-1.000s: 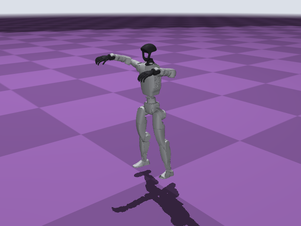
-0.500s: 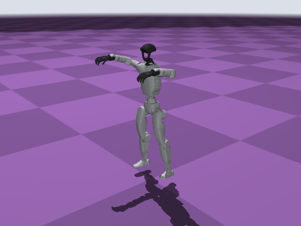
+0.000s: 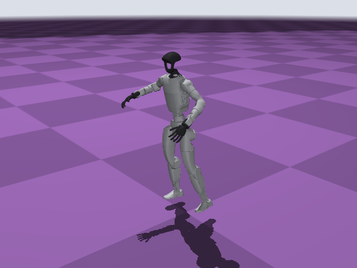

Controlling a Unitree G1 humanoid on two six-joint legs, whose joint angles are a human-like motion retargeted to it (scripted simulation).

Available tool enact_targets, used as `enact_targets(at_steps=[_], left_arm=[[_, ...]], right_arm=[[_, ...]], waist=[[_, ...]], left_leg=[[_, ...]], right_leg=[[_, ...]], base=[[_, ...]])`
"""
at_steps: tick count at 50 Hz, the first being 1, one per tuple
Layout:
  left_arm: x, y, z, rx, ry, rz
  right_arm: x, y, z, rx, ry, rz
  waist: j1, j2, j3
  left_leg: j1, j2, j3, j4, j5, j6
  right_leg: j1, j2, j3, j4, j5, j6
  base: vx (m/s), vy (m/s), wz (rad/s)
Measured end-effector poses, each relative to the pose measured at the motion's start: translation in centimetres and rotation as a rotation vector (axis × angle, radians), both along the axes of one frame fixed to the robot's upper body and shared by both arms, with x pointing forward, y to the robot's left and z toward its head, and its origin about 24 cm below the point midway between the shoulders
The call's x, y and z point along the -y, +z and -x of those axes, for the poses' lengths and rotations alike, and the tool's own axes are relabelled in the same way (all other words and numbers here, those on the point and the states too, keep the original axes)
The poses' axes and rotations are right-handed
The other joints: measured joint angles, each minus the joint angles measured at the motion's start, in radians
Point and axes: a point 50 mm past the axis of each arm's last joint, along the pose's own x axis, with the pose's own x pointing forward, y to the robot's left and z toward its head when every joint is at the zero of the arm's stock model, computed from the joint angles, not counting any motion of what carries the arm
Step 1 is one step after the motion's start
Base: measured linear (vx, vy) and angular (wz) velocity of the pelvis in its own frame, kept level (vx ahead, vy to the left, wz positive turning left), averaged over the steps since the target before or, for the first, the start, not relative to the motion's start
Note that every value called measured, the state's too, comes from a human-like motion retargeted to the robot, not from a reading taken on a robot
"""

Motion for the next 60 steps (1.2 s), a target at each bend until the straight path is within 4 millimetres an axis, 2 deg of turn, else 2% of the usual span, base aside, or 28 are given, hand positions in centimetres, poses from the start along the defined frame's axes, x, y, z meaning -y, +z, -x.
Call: enact_targets(at_steps=[3, 5, 7, 9, 12, 15, 18, 22, 25, 30, 35, 40, 43, 47, 51, 55, 60], left_arm=[[0.6, -7.2, 4.6, -0.281, 0.142, 0.062], [1.5, -11.1, 8.4, -0.467, 0.229, 0.098], [2.6, -14.0, 12.4, -0.638, 0.315, 0.137], [3.9, -15.8, 16.5, -0.793, 0.388, 0.178], [5.9, -17.2, 21.9, -0.993, 0.458, 0.239], [7.7, -17.6, 25.9, -1.139, 0.468, 0.297], [8.9, -17.5, 28.1, -1.216, 0.436, 0.339], [9.4, -17.4, 28.4, -1.214, 0.393, 0.363], [9.0, -17.4, 27.0, -1.148, 0.384, 0.357], [7.5, -17.5, 22.5, -0.973, 0.423, 0.330], [6.2, -17.0, 16.5, -0.769, 0.486, 0.324], [5.5, -15.1, 8.1, -0.551, 0.462, 0.289], [5.5, -13.0, 2.8, -0.428, 0.388, 0.216], [5.8, -8.8, -4.0, -0.255, 0.273, 0.083], [7.0, -3.8, -9.7, -0.060, 0.167, 0.004], [8.9, 1.0, -13.5, 0.113, 0.089, -0.001], [11.8, 4.6, -15.6, 0.250, 0.008, 0.070]], right_arm=[[-1.0, -5.7, 0.6, -0.148, -0.050, -0.105], [-2.0, -9.1, 1.3, -0.236, -0.082, -0.171], [-3.0, -11.8, 1.8, -0.308, -0.112, -0.227], [-4.0, -13.8, 2.4, -0.366, -0.133, -0.270], [-5.3, -15.8, 2.7, -0.434, -0.143, -0.307], [-6.4, -16.9, 2.6, -0.477, -0.127, -0.317], [-7.1, -17.3, 2.1, -0.499, -0.100, -0.312], [-8.0, -17.3, 1.2, -0.499, -0.068, -0.306], [-8.6, -17.0, 0.4, -0.475, -0.053, -0.313], [-9.5, -16.3, -0.6, -0.409, -0.053, -0.356], [-10.2, -16.2, -0.5, -0.378, -0.076, -0.405], [-10.5, -16.8, 0.3, -0.385, -0.108, -0.436], [-10.1, -17.4, 1.3, -0.392, -0.146, -0.427], [-9.1, -18.0, 2.8, -0.383, -0.220, -0.405], [-7.8, -18.3, 4.7, -0.384, -0.277, -0.381], [-6.7, -18.1, 6.6, -0.387, -0.315, -0.383], [-5.7, -17.0, 7.9, -0.350, -0.345, -0.424]], waist=[[0.036, -0.044, 0.020], [0.061, -0.063, 0.030], [0.087, -0.073, 0.040], [0.112, -0.080, 0.053], [0.144, -0.085, 0.074], [0.164, -0.082, 0.090], [0.182, -0.073, 0.100], [0.214, -0.057, 0.116], [0.246, -0.044, 0.135], [0.287, -0.045, 0.166], [0.288, -0.086, 0.174], [0.270, -0.082, 0.188], [0.244, -0.061, 0.169], [0.193, -0.020, 0.131], [0.124, 0.005, 0.080], [0.055, 0.018, 0.032], [-0.014, 0.027, -0.019]], left_leg=[[-0.110, -0.005, -0.029, 0.252, 0.043, 0.094], [-0.214, -0.010, -0.064, 0.446, 0.072, 0.132], [-0.309, -0.024, -0.096, 0.605, 0.088, 0.141], [-0.379, -0.043, -0.106, 0.712, 0.085, 0.137], [-0.444, -0.067, -0.085, 0.774, 0.058, 0.130], [-0.473, -0.084, -0.052, 0.726, 0.043, 0.124], [-0.473, -0.104, -0.042, 0.579, 0.069, 0.111], [-0.435, -0.117, -0.063, 0.303, 0.155, 0.078], [-0.394, -0.103, -0.094, 0.106, 0.240, 0.044], [-0.356, -0.080, -0.124, -0.045, 0.314, 0.006], [-0.333, -0.111, -0.095, -0.029, 0.211, 0.028], [-0.251, -0.123, -0.100, -0.032, 0.092, 0.055], [-0.203, -0.111, -0.130, -0.063, 0.079, 0.047], [-0.139, -0.074, -0.171, -0.109, 0.087, -0.006], [-0.075, -0.054, -0.203, -0.141, 0.100, -0.048], [0.000, -0.053, -0.216, -0.160, 0.096, -0.055], [0.114, -0.073, -0.218, -0.163, 0.065, -0.028]], right_leg=[[0.024, -0.020, 0.026, 0.002, -0.007, -0.014], [0.035, -0.024, 0.041, 0.007, -0.015, -0.027], [0.044, -0.022, 0.054, 0.017, -0.023, -0.037], [0.056, -0.022, 0.065, 0.031, -0.032, -0.044], [0.076, -0.024, 0.078, 0.061, -0.042, -0.048], [0.092, -0.022, 0.083, 0.098, -0.048, -0.045], [0.107, -0.017, 0.091, 0.129, -0.042, -0.043], [0.140, -0.004, 0.106, 0.147, -0.027, -0.036], [0.177, 0.010, 0.123, 0.144, -0.010, -0.033], [0.233, 0.012, 0.152, 0.129, 0.022, -0.036], [0.230, -0.021, 0.170, 0.181, 0.090, -0.020], [0.096, 0.006, 0.172, 0.502, 0.274, -0.012], [-0.069, 0.062, 0.162, 0.796, 0.361, -0.009], [-0.281, 0.115, 0.082, 1.118, 0.244, -0.065], [-0.431, 0.151, 0.015, 1.280, 0.228, -0.096], [-0.515, 0.173, -0.015, 1.317, 0.197, -0.094], [-0.534, 0.172, -0.010, 1.247, 0.153, -0.080]], base=[[0.18, -0.24, -0.47], [0.20, -0.19, -0.43], [0.23, -0.14, -0.42], [0.26, -0.09, -0.41], [0.30, -0.04, -0.34], [0.32, 0.01, -0.22], [0.35, 0.05, -0.17], [0.38, 0.08, -0.27], [0.43, 0.13, -0.43], [0.48, 0.19, -0.37], [0.51, 0.27, -0.09], [0.52, 0.30, 0.07], [0.46, 0.25, 0.25], [0.42, 0.18, 0.37], [0.40, 0.12, 0.54], [0.41, 0.07, 0.57], [0.43, 0.04, 0.40]])
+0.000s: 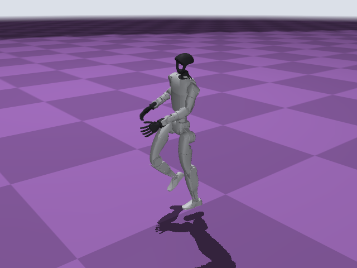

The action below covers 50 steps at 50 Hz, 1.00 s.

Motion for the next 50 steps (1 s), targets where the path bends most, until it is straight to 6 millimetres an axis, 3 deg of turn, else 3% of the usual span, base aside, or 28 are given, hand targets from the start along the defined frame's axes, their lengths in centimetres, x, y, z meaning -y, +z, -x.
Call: enact_targets(at_steps=[3, 6, 10, 15, 19, 23, 31, 36, 42, 45, 50], left_arm=[[1.7, 0.4, 0.0, 0.029, -0.070, 0.041], [3.3, -0.5, 0.9, 0.012, -0.167, 0.070], [4.9, -3.1, 3.1, -0.083, -0.320, 0.082], [5.4, -7.7, 6.8, -0.273, -0.448, 0.065], [4.5, -11.6, 10.3, -0.430, -0.417, 0.091], [3.0, -15.3, 14.2, -0.574, -0.268, 0.163], [-0.5, -20.8, 23.4, -0.881, 0.110, 0.253], [-1.5, -22.3, 28.7, -1.049, 0.181, 0.274], [-2.1, -22.5, 33.0, -1.121, 0.209, 0.311], [-2.1, -22.6, 34.4, -1.143, 0.232, 0.348], [-1.8, -22.7, 36.2, -1.218, 0.237, 0.394]], right_arm=[[0.4, 1.0, 0.3, 0.044, -0.023, -0.020], [0.7, 1.9, 0.5, 0.085, -0.031, -0.037], [1.1, 2.9, 0.7, 0.111, -0.020, -0.046], [1.6, 3.6, 0.7, 0.126, -0.025, -0.038], [1.9, 3.8, 0.2, 0.161, -0.070, -0.027], [2.3, 4.1, -0.4, 0.214, -0.131, -0.026], [2.9, 3.5, -0.4, 0.228, -0.240, -0.055], [3.0, 1.7, 0.8, 0.140, -0.259, -0.066], [2.9, 0.3, 2.4, 0.058, -0.238, -0.061], [2.8, -0.3, 2.1, 0.010, -0.186, -0.045], [2.0, -1.5, -0.1, -0.087, -0.039, -0.004]], waist=[[-0.035, 0.011, -0.031], [-0.072, 0.027, -0.066], [-0.126, 0.052, -0.104], [-0.182, 0.082, -0.106], [-0.201, 0.092, -0.059], [-0.209, 0.097, 0.019], [-0.223, 0.143, 0.176], [-0.214, 0.110, 0.216], [-0.160, 0.040, 0.142], [-0.103, 0.007, 0.096], [0.014, -0.032, 0.040]], left_leg=[[0.068, -0.014, 0.000, 0.015, -0.023, 0.011], [0.127, -0.026, -0.001, 0.038, -0.044, 0.012], [0.187, -0.041, -0.005, 0.070, -0.069, 0.010], [0.226, -0.055, -0.025, 0.097, -0.093, 0.008], [0.230, -0.075, -0.051, 0.106, -0.106, 0.012], [0.221, -0.093, -0.084, 0.099, -0.115, 0.007], [0.149, -0.054, -0.106, 0.110, -0.030, -0.017], [0.036, -0.089, -0.127, 0.338, 0.061, 0.026], [-0.260, -0.185, -0.089, 0.873, -0.061, 0.082], [-0.367, -0.192, -0.007, 1.031, -0.128, 0.119], [-0.447, -0.182, 0.104, 1.079, -0.160, 0.150]], right_leg=[[0.013, -0.018, 0.007, -0.078, -0.010, -0.003], [0.031, -0.031, 0.018, -0.180, 0.003, 0.005], [0.057, -0.065, 0.018, -0.350, 0.073, 0.024], [0.090, -0.110, 0.029, -0.622, 0.146, 0.043], [0.118, -0.144, 0.061, -0.843, 0.251, 0.056], [0.147, -0.179, 0.058, -1.013, 0.339, 0.054], [0.176, -0.162, -0.023, -1.116, 0.177, -0.008], [0.224, -0.159, -0.013, -1.122, 0.147, -0.028], [0.304, -0.184, -0.005, -1.119, 0.120, -0.007], [0.365, -0.186, 0.000, -1.120, 0.106, 0.000], [0.497, -0.168, 0.023, -1.122, 0.087, 0.004]], base=[[0.43, 0.01, 0.20], [0.42, -0.01, 0.14], [0.40, -0.03, 0.18], [0.35, -0.06, 0.27], [0.31, -0.11, 0.28], [0.31, -0.16, 0.26], [0.35, -0.25, 0.17], [0.42, -0.32, 0.01], [0.42, -0.26, 0.03], [0.43, -0.19, -0.27], [0.42, -0.14, -0.57]])
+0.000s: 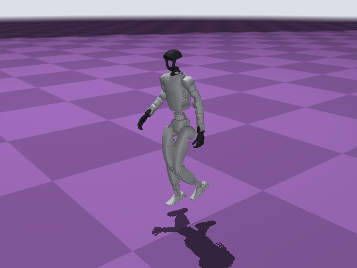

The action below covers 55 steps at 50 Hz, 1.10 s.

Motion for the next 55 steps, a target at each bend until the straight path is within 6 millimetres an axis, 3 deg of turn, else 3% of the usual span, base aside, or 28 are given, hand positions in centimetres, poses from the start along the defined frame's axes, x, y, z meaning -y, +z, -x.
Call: enact_targets(at_steps=[5, 10, 16, 22, 28, 32, 37, 42, 46, 50, 52, 55], left_arm=[[-0.1, -0.1, 0.9, -0.060, -0.058, 0.022], [-0.8, 0.0, 0.3, -0.067, -0.129, -0.010], [-2.1, 0.3, -1.9, -0.005, -0.119, -0.085], [-2.9, 0.7, -4.7, 0.098, -0.003, -0.137], [-2.8, 1.0, -6.9, 0.177, 0.088, -0.150], [-2.3, 1.1, -7.7, 0.218, 0.109, -0.145], [-1.7, 1.2, -8.2, 0.256, 0.103, -0.129], [-2.1, 1.1, -6.6, 0.232, 0.100, -0.123], [-3.1, 1.2, -4.2, 0.190, 0.121, -0.129], [-4.4, 1.7, -2.8, 0.186, 0.147, -0.149], [-5.0, 2.1, -3.1, 0.207, 0.140, -0.168], [-5.7, 2.7, -4.8, 0.255, 0.119, -0.195]], right_arm=[[-1.5, -0.8, -3.6, -0.074, 0.161, 0.044], [-3.8, -1.0, -7.3, -0.093, 0.276, 0.080], [-6.8, -0.4, -10.4, -0.061, 0.358, 0.075], [-8.2, 0.4, -11.3, -0.013, 0.398, 0.031], [-7.2, 0.2, -9.7, -0.016, 0.373, 0.017], [-5.7, -0.6, -7.8, -0.048, 0.315, 0.031], [-3.9, -1.5, -5.8, -0.083, 0.199, 0.028], [-3.1, -2.7, -3.5, -0.120, 0.089, -0.029], [-3.3, -3.6, -1.2, -0.151, 0.030, -0.097], [-3.3, -4.1, 1.0, -0.160, -0.019, -0.139], [-3.2, -3.9, 1.6, -0.142, -0.054, -0.148], [-2.7, -3.4, 2.1, -0.105, -0.111, -0.150]], waist=[[0.109, -0.007, -0.038], [0.185, 0.006, -0.073], [0.236, 0.034, -0.097], [0.250, 0.080, -0.070], [0.244, 0.115, -0.005], [0.247, 0.125, 0.055], [0.259, 0.096, 0.137], [0.273, 0.038, 0.178], [0.277, 0.022, 0.169], [0.261, 0.044, 0.116], [0.237, 0.065, 0.081], [0.201, 0.093, 0.022]], left_leg=[[-0.001, 0.029, 0.057, -0.126, 0.036, -0.016], [0.039, 0.064, 0.074, -0.345, 0.110, -0.040], [0.137, 0.109, 0.071, -0.704, 0.250, -0.060], [0.223, 0.188, 0.054, -1.003, 0.403, -0.110], [0.212, 0.263, 0.012, -1.106, 0.543, -0.157], [0.180, 0.279, -0.020, -1.130, 0.581, -0.176], [0.125, 0.239, -0.006, -1.146, 0.504, -0.161], [0.082, 0.174, 0.026, -1.161, 0.412, -0.149], [0.108, 0.148, 0.013, -1.172, 0.361, -0.155], [0.169, 0.153, -0.024, -1.169, 0.321, -0.155], [0.204, 0.162, -0.049, -1.163, 0.307, -0.154], [0.257, 0.171, -0.072, -1.152, 0.287, -0.156]], right_leg=[[0.149, 0.031, 0.030, 0.002, -0.024, 0.017], [0.270, 0.058, 0.067, 0.035, -0.056, 0.032], [0.352, 0.087, 0.109, 0.119, -0.087, 0.034], [0.415, 0.134, 0.142, 0.154, -0.108, 0.039], [0.423, 0.172, 0.178, 0.156, -0.112, 0.041], [0.397, 0.177, 0.211, 0.140, -0.109, 0.049], [0.346, 0.134, 0.244, 0.086, -0.089, 0.074], [0.291, 0.073, 0.259, 0.047, 0.011, 0.111], [0.244, 0.073, 0.267, 0.120, 0.163, 0.130], [0.140, 0.142, 0.269, 0.345, 0.293, 0.141], [0.066, 0.204, 0.270, 0.495, 0.221, 0.136], [-0.069, 0.190, 0.125, 0.699, 0.099, 0.049]], base=[[0.40, -0.08, -0.74], [0.37, -0.03, -0.69], [0.34, 0.03, -0.56], [0.31, 0.08, -0.39], [0.28, 0.12, -0.24], [0.27, 0.18, -0.22], [0.32, 0.24, -0.08], [0.44, 0.29, 0.09], [0.57, 0.31, 0.19], [0.59, 0.28, 0.29], [0.56, 0.23, 0.46], [0.52, 0.21, 0.38]])
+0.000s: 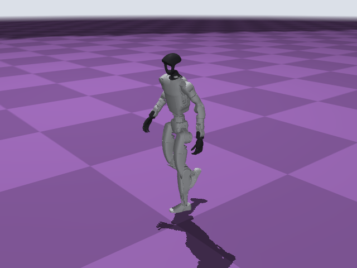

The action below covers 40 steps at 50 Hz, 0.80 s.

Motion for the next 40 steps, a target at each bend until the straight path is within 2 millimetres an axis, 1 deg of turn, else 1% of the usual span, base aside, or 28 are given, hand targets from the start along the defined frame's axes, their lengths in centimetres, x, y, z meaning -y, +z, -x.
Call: enact_targets(at_steps=[2, 4, 8, 10, 13, 16, 19, 21, 23, 26, 29, 32, 35, 37, 38, 40], left_arm=[[-0.3, 0.5, -2.2, 0.048, -0.029, -0.022], [-0.3, 1.2, -5.0, 0.104, -0.071, -0.047], [0.3, 2.8, -10.9, 0.210, -0.176, -0.106], [0.9, 3.7, -13.9, 0.252, -0.234, -0.137], [2.2, 5.0, -17.7, 0.298, -0.317, -0.170], [3.8, 6.2, -20.5, 0.330, -0.391, -0.176], [5.6, 6.9, -22.2, 0.359, -0.450, -0.149], [6.7, 7.1, -22.7, 0.379, -0.482, -0.114], [7.8, 7.1, -22.7, 0.400, -0.505, -0.069], [8.9, 6.9, -22.2, 0.426, -0.525, 0.006], [9.6, 6.4, -21.1, 0.435, -0.529, 0.070], [9.7, 5.7, -19.6, 0.426, -0.516, 0.108], [9.3, 5.0, -18.3, 0.405, -0.489, 0.117], [8.9, 4.5, -17.4, 0.387, -0.464, 0.109], [8.7, 4.3, -16.9, 0.377, -0.451, 0.101], [8.1, 3.8, -16.1, 0.354, -0.420, 0.081]], right_arm=[[0.3, 0.5, -0.1, 0.028, -0.026, 0.004], [0.4, 0.9, -0.4, 0.053, -0.033, 0.004], [0.2, 1.5, -1.2, 0.084, 0.002, -0.001], [0.0, 1.7, -1.8, 0.087, 0.039, -0.004], [-0.4, 1.8, -2.6, 0.077, 0.106, -0.009], [-0.8, 1.8, -3.4, 0.060, 0.166, -0.014], [-0.9, 1.7, -4.0, 0.044, 0.205, -0.020], [-0.9, 1.6, -4.3, 0.034, 0.215, -0.024], [-0.7, 1.6, -4.4, 0.026, 0.212, -0.028], [-0.3, 1.4, -4.3, 0.014, 0.186, -0.035], [0.1, 1.1, -3.8, -0.002, 0.143, -0.041], [0.5, 0.7, -3.1, -0.018, 0.091, -0.042], [1.0, 0.5, -2.7, -0.021, 0.036, -0.037], [1.3, 0.5, -2.4, -0.015, 0.002, -0.034], [1.4, 0.5, -2.3, -0.008, -0.016, -0.032], [1.8, 0.7, -2.2, 0.016, -0.054, -0.027]], waist=[[-0.032, 0.012, -0.037], [-0.072, 0.019, -0.072], [-0.155, 0.021, -0.128], [-0.191, 0.014, -0.147], [-0.233, -0.001, -0.165], [-0.265, -0.014, -0.177], [-0.294, -0.025, -0.186], [-0.316, -0.030, -0.192], [-0.339, -0.035, -0.198], [-0.369, -0.041, -0.201], [-0.388, -0.049, -0.196], [-0.395, -0.062, -0.177], [-0.391, -0.070, -0.138], [-0.389, -0.070, -0.109], [-0.387, -0.065, -0.093], [-0.385, -0.045, -0.058]], left_leg=[[0.036, -0.005, -0.020, 0.008, -0.010, -0.003], [0.077, -0.015, -0.048, 0.014, -0.018, -0.009], [0.183, -0.040, -0.109, 0.019, -0.041, -0.031], [0.249, -0.052, -0.136, 0.021, -0.055, -0.043], [0.352, -0.066, -0.174, 0.030, -0.077, -0.054], [0.445, -0.074, -0.206, 0.051, -0.095, -0.055], [0.515, -0.079, -0.225, 0.089, -0.112, -0.048], [0.546, -0.081, -0.234, 0.120, -0.124, -0.042], [0.566, -0.082, -0.243, 0.152, -0.136, -0.038], [0.582, -0.083, -0.268, 0.186, -0.153, -0.036], [0.590, -0.085, -0.303, 0.198, -0.165, -0.038], [0.590, -0.094, -0.336, 0.199, -0.171, -0.038], [0.579, -0.105, -0.361, 0.199, -0.176, -0.035], [0.562, -0.109, -0.378, 0.198, -0.178, -0.033], [0.552, -0.107, -0.385, 0.196, -0.180, -0.033], [0.530, -0.095, -0.398, 0.187, -0.183, -0.040]], right_leg=[[-0.076, -0.038, -0.098, 0.098, -0.051, -0.057], [-0.135, -0.052, -0.152, 0.162, -0.084, -0.083], [-0.205, -0.056, -0.203, 0.206, -0.128, -0.087], [-0.220, -0.069, -0.223, 0.203, -0.145, -0.086], [-0.223, -0.085, -0.240, 0.174, -0.159, -0.086], [-0.216, -0.097, -0.250, 0.123, -0.169, -0.090], [-0.204, -0.102, -0.254, 0.050, -0.157, -0.086], [-0.196, -0.100, -0.246, -0.014, -0.128, -0.076], [-0.188, -0.102, -0.239, -0.088, -0.097, -0.067], [-0.178, -0.120, -0.242, -0.214, -0.053, -0.062], [-0.170, -0.133, -0.225, -0.352, 0.007, -0.052], [-0.164, -0.151, -0.204, -0.484, 0.084, -0.042], [-0.162, -0.176, -0.205, -0.581, 0.154, -0.040], [-0.164, -0.176, -0.180, -0.622, 0.191, -0.031], [-0.168, -0.173, -0.174, -0.631, 0.185, -0.031], [-0.184, -0.168, -0.187, -0.632, 0.113, -0.047]], base=[[0.48, 0.18, 0.54], [0.47, 0.15, 0.76], [0.46, 0.10, 0.91], [0.46, 0.05, 0.87], [0.45, 0.02, 0.75], [0.44, -0.02, 0.60], [0.42, -0.04, 0.57], [0.40, -0.06, 0.61], [0.39, -0.07, 0.64], [0.37, -0.09, 0.62], [0.36, -0.11, 0.55], [0.35, -0.13, 0.45], [0.36, -0.15, 0.36], [0.36, -0.17, 0.35], [0.37, -0.18, 0.29], [0.37, -0.19, 0.23]])
